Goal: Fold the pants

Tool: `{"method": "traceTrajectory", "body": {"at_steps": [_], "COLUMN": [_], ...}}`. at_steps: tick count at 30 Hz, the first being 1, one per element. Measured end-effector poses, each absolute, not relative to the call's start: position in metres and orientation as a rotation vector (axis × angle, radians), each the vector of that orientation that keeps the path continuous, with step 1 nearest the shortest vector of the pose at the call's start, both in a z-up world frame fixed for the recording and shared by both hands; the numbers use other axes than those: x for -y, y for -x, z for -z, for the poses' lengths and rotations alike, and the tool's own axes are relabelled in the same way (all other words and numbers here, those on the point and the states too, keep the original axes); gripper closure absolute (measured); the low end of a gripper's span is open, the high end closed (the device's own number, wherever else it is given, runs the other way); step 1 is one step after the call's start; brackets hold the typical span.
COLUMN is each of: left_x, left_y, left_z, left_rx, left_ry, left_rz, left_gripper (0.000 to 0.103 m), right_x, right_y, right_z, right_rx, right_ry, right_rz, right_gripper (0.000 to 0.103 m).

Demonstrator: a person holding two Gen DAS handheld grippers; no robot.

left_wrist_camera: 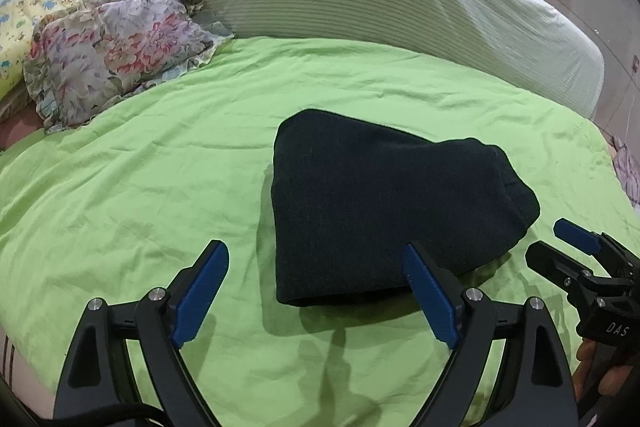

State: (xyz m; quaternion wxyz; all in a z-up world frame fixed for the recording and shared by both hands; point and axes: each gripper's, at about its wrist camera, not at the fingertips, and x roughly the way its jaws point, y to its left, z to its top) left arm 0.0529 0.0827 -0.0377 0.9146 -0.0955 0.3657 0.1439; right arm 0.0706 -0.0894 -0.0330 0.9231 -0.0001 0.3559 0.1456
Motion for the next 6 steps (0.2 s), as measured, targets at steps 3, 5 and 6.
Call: {"method": "traceTrajectory", "body": {"at_steps": [3, 5, 6], "left_x": [-0.0819, -0.0813, -0.0802], "left_y": [-0.0546, -0.0549, -0.0552], "left_z": [0.0382, 0.0365, 0.0356], "left_rx": [-0.772, -0.77, -0.769], "left_ry": [0.204, 0.202, 0.198], "left_rz": [-0.301, -0.306, -0.31], "left_gripper": [0.013, 0.012, 0.012], "right_x": [0.0876, 0.0854, 0.0853], "right_y": [-0.0694, -0.0691, -0.0696], "right_z": [0.0324, 0.0322, 0.0326], "right_rx": [-0.722, -0.717, -0.717], "right_ry": [-0.023, -0.026, -0.029], "right_rz": [-0.305, -0.306, -0.308], "right_gripper": [0.009, 0.006, 0.005]}}
